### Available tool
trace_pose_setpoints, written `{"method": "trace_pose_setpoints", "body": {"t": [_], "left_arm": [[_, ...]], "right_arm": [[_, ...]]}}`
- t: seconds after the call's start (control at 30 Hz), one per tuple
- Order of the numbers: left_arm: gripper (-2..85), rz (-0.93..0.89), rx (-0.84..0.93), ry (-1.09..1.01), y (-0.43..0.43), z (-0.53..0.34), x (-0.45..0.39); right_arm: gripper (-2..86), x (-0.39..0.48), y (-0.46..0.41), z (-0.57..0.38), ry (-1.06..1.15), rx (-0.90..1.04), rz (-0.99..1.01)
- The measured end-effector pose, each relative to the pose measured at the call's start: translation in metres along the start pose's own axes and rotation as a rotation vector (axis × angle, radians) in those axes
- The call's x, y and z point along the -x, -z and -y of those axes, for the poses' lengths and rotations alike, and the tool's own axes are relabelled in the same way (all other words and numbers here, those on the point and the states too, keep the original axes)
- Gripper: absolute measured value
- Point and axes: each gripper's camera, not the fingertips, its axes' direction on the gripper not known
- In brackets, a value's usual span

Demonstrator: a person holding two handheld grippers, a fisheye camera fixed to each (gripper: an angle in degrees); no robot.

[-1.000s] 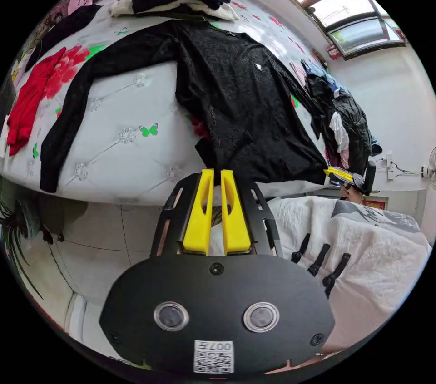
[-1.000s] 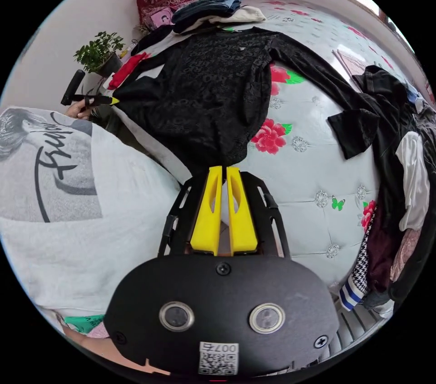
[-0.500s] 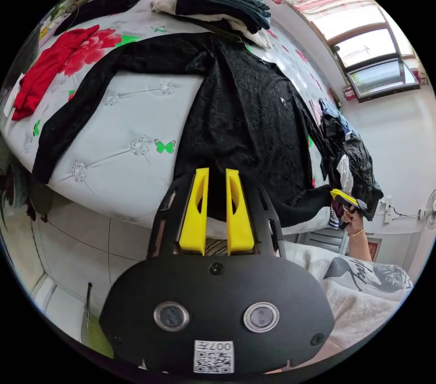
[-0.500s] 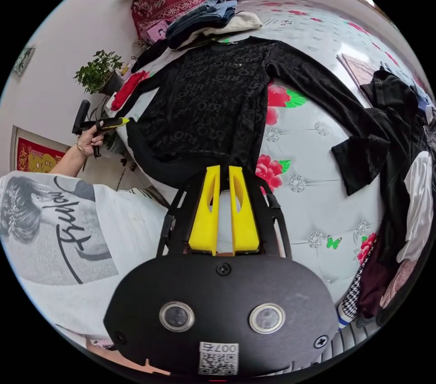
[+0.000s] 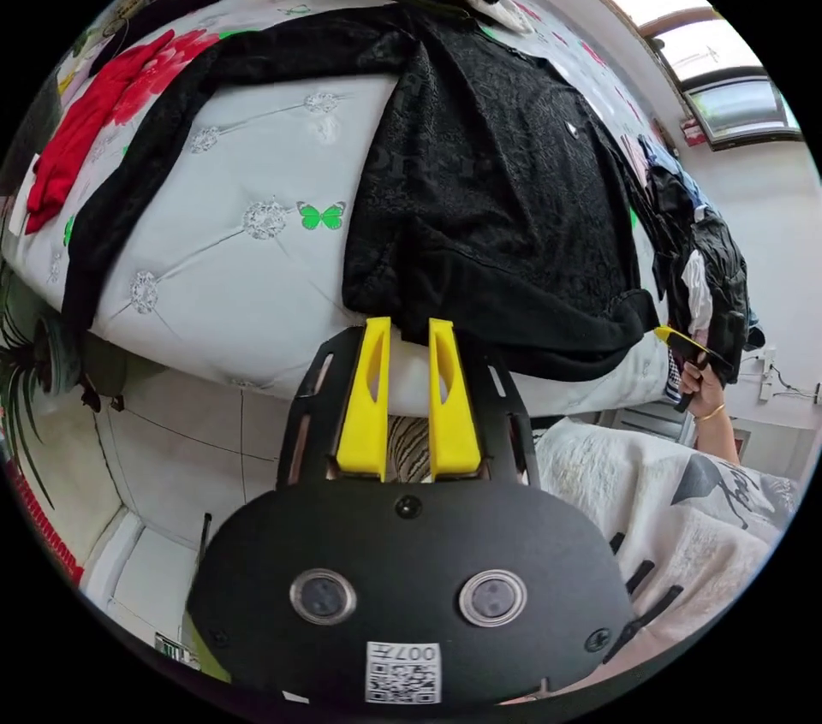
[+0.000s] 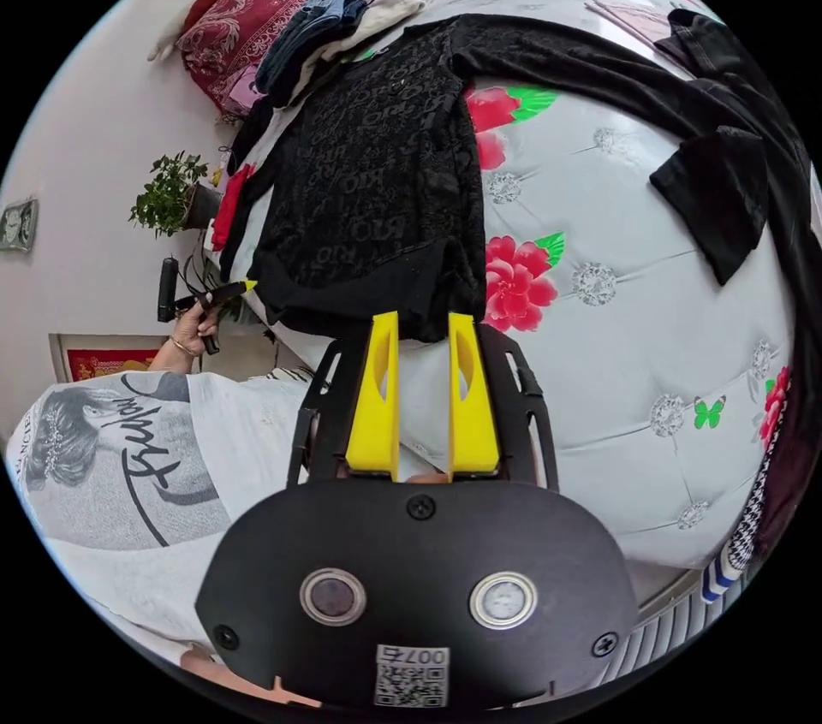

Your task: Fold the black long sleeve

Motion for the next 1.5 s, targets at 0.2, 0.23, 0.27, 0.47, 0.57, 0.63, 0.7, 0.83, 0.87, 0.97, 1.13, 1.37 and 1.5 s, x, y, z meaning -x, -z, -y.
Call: {"method": "trace_pose_setpoints", "body": {"t": [0.2,0.23,0.27,0.47,0.57,0.63,0.7,0.83,0.87,0.97,1.13,1.37,1.5], "left_arm": [[0.8,-0.027,0.026,-0.077,0.034,-0.010,-0.002],[0.6,-0.045,0.022,-0.070,0.041,-0.013,0.001],[0.2,-0.093,0.011,-0.053,0.057,-0.023,0.009],[-0.5,-0.384,0.072,0.010,0.116,-0.068,0.057],[-0.6,-0.472,0.063,0.047,0.125,-0.066,0.076],[-0.6,-0.510,0.045,0.081,0.127,-0.045,0.086],[-0.6,-0.538,-0.022,0.090,0.146,0.012,0.091],[-0.7,-0.595,-0.250,0.029,0.256,0.100,0.073],[-0.7,-0.600,-0.364,-0.054,0.311,0.109,0.056],[-0.7,-0.523,-0.575,-0.272,0.427,0.084,0.013],[-0.7,-0.502,-0.731,-0.423,0.482,-0.026,-0.006],[-0.7,-0.458,-0.414,-0.184,0.347,-0.099,0.025],[-0.7,-0.378,-0.110,0.028,0.217,-0.112,0.049]], "right_arm": [[1.1,0.005,-0.001,0.008,0.020,0.037,-0.011],[0.6,0.009,0.009,0.001,0.049,0.031,0.001],[0.3,0.011,0.022,-0.010,0.071,0.019,0.005],[-0.2,0.003,0.064,-0.065,0.080,0.046,0.137],[-0.2,-0.005,0.060,-0.063,0.060,0.061,0.167],[-0.3,-0.012,0.053,-0.043,0.028,0.080,0.168],[-0.3,-0.014,0.055,-0.006,0.030,0.074,0.173],[-0.3,0.038,0.148,0.088,0.166,-0.179,0.152],[-0.3,0.066,0.194,0.093,0.249,-0.315,0.155],[-0.3,0.129,0.285,0.057,0.448,-0.600,0.122],[-0.3,0.160,0.304,-0.049,0.641,-0.720,0.046],[-0.3,0.086,0.134,-0.145,0.416,-0.295,0.005],[-0.3,0.048,0.016,-0.166,0.297,-0.043,-0.113]]}}
